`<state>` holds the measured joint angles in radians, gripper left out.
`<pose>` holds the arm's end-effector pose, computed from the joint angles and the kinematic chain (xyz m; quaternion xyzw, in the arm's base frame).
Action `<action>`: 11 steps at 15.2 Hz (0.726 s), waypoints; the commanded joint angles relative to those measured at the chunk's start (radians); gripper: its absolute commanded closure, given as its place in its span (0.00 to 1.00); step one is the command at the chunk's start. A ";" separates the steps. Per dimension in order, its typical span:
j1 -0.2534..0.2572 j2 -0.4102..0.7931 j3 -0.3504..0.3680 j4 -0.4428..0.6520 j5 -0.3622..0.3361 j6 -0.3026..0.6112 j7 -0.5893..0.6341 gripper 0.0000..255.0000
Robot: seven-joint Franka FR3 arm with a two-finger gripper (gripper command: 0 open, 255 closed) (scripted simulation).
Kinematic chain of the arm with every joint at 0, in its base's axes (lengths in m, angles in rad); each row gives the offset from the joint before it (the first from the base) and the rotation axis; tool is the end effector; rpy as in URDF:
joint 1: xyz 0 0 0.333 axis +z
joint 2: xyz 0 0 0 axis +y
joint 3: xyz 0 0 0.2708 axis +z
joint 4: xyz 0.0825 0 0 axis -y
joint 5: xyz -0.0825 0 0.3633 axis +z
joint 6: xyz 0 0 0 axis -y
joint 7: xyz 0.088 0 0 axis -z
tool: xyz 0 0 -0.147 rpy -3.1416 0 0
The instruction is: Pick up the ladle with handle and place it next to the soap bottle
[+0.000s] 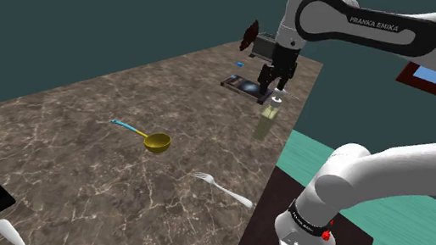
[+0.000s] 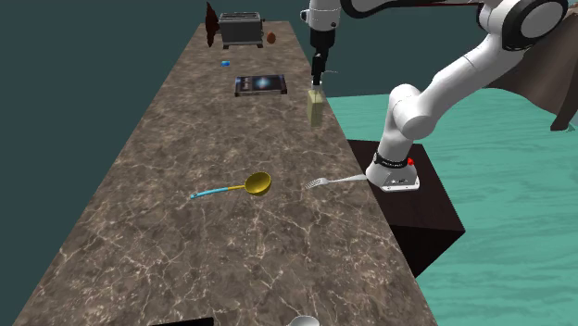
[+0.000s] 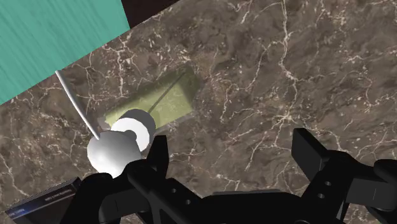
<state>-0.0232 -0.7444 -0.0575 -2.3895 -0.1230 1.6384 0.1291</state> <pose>0.3306 -0.0454 0.4958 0.9948 -0.0926 -0.0023 0.0420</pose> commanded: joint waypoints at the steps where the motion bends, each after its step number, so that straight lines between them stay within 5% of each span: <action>1: 0.000 0.000 0.000 0.000 0.000 0.000 0.000 0.00; 11: 0.097 0.282 0.053 0.049 0.112 0.206 0.013 0.00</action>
<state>0.0649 -0.5046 -0.0078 -2.3591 -0.0211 1.8224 0.1453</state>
